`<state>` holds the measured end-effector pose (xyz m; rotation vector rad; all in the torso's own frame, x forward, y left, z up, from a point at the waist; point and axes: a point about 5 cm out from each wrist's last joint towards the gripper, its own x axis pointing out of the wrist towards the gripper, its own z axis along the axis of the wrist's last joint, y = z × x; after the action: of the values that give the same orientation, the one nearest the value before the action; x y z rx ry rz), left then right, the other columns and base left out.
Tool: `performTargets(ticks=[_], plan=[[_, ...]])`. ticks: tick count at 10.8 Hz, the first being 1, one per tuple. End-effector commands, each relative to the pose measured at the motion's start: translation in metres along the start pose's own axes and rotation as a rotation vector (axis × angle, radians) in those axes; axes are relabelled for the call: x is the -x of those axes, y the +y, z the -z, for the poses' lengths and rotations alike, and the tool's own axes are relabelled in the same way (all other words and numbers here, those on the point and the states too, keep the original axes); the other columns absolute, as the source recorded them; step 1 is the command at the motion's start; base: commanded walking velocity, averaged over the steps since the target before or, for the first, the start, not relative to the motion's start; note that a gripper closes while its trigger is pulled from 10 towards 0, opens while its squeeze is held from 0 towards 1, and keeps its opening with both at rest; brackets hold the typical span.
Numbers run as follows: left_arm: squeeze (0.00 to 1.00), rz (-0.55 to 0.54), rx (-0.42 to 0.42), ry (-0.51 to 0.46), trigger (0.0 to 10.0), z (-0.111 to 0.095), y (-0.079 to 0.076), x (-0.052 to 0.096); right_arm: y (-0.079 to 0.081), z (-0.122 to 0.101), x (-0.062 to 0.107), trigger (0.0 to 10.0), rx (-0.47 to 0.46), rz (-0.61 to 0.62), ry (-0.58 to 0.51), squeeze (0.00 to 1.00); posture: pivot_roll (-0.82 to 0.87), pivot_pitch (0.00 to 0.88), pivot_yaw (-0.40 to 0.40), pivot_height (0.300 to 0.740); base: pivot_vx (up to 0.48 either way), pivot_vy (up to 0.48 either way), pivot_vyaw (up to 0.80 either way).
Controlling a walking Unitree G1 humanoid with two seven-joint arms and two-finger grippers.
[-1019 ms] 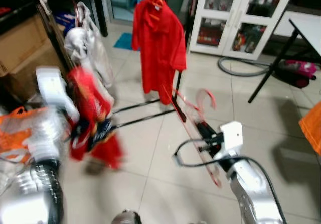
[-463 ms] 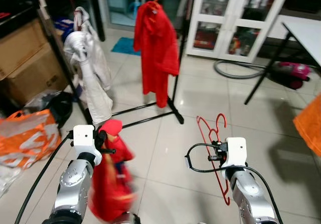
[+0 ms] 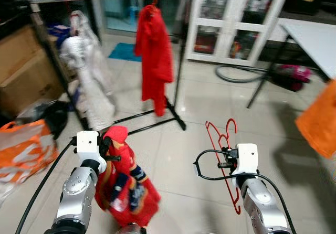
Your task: Hang hanger
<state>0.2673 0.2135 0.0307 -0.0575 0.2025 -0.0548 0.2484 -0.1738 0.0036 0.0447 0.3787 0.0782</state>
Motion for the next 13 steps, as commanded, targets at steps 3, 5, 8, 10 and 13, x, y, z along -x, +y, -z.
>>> performTargets(ticks=[3,5,8,10,13], plan=[[0.0,0.014,-0.016,-0.046,10.0,-0.012,-0.001,-0.004,-0.004,-0.002,-0.001,10.0,0.012,0.012,-0.009,0.0,0.01,0.0,0.02,0.74,0.0,0.0,0.0],[0.0,0.084,-0.054,0.098,10.0,0.025,-0.038,0.012,-0.004,0.006,0.005,10.0,0.023,0.064,-0.003,0.0,-0.01,0.003,-0.002,0.74,0.0,0.0,0.0],[0.0,0.058,-0.043,0.191,10.0,0.036,-0.036,0.016,-0.006,0.01,0.006,10.0,0.025,0.072,0.011,0.0,-0.02,0.0,-0.008,0.74,0.0,0.0,0.0],[0.0,0.091,-0.099,0.23,10.0,0.051,-0.041,0.026,-0.009,0.029,0.011,10.0,0.042,0.078,0.099,0.0,-0.02,0.0,-0.018,0.74,0.0,0.0,0.0],[0.0,0.034,-0.114,0.216,10.0,0.049,-0.034,0.027,-0.012,0.041,0.014,10.0,0.06,0.081,0.182,0.0,-0.01,0.0,-0.013,0.74,0.0,0.0,0.0]])
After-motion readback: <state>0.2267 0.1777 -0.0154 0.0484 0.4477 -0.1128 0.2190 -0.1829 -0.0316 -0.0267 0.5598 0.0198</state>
